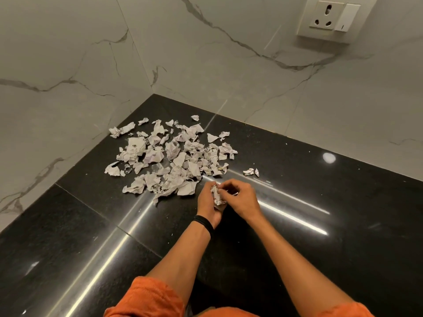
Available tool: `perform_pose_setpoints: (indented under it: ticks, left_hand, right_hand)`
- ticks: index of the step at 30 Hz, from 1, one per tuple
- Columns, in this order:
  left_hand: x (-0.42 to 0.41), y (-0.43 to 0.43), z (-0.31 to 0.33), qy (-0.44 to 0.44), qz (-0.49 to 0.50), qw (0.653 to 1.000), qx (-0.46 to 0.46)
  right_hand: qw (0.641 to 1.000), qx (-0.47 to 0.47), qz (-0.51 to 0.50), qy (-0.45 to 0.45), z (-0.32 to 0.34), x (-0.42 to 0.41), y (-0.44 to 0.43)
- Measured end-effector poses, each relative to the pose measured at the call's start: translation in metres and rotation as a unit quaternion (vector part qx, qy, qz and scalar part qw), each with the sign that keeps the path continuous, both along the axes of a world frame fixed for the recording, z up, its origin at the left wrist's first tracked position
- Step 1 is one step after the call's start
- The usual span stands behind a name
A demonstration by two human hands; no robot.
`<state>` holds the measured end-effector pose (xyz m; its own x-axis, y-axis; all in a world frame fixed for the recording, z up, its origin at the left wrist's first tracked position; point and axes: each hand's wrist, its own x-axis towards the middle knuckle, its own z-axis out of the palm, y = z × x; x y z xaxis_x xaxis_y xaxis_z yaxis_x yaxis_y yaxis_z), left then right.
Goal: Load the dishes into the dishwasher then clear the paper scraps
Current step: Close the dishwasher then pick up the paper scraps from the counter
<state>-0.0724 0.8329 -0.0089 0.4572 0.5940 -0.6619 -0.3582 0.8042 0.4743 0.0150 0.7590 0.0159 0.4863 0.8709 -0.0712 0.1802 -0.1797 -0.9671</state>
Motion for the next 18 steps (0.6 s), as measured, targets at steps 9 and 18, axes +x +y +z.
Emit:
perform_pose_setpoints:
  ticks: [9, 18]
  left_hand:
    - [0.013, -0.003, -0.006, 0.009, -0.006, 1.0, -0.029]
    - [0.013, 0.005, 0.007, 0.018, -0.001, 0.999, -0.028]
  right_hand:
    - [0.996, -0.033, 0.051, -0.058, 0.001, 0.026, -0.001]
    - [0.887, -0.137, 0.038, -0.44, -0.025, 0.096, 0.012]
